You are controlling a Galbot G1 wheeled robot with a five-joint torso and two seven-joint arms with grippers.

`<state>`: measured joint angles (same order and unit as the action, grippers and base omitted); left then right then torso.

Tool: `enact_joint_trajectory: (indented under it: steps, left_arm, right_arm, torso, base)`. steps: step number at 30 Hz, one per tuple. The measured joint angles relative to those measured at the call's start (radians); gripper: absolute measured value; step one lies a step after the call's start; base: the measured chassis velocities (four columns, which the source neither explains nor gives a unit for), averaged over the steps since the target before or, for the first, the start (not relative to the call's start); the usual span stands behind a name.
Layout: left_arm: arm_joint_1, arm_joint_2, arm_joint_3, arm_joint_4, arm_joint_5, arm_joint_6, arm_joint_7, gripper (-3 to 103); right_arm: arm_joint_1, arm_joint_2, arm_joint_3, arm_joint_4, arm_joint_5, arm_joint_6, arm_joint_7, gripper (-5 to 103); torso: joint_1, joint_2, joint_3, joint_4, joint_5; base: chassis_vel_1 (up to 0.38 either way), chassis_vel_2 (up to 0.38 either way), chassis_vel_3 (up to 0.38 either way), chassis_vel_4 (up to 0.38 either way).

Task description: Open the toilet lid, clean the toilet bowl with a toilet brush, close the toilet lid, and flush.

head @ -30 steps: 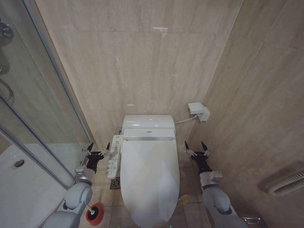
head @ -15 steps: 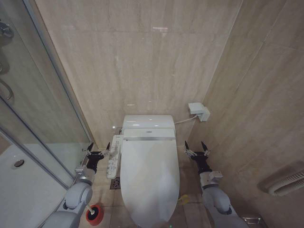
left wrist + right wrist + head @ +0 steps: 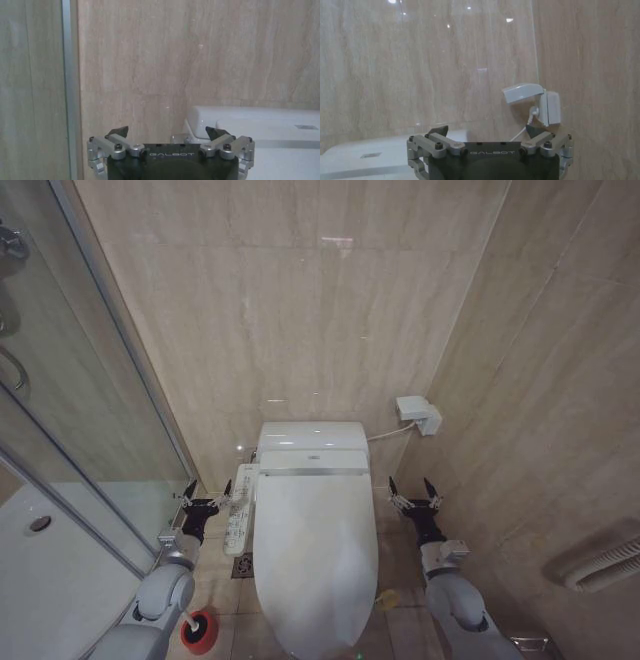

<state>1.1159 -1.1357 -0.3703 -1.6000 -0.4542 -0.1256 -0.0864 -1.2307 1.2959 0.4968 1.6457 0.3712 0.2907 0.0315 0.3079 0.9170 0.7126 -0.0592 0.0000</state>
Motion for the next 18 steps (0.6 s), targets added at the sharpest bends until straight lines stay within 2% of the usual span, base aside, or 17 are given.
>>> enact_joint_trajectory:
  steps: [18]
  left_arm:
    - [0.0, 0.0, 0.0, 0.001, 0.0, 0.0, 0.0, 100]
  right_arm:
    - [0.0, 0.0, 0.0, 0.0, 0.0, 0.0, 0.0, 100]
  torso:
    - [0.0, 0.0, 0.0, 0.0, 0.0]
  base:
    - [0.002, -0.012, -0.002, 0.012]
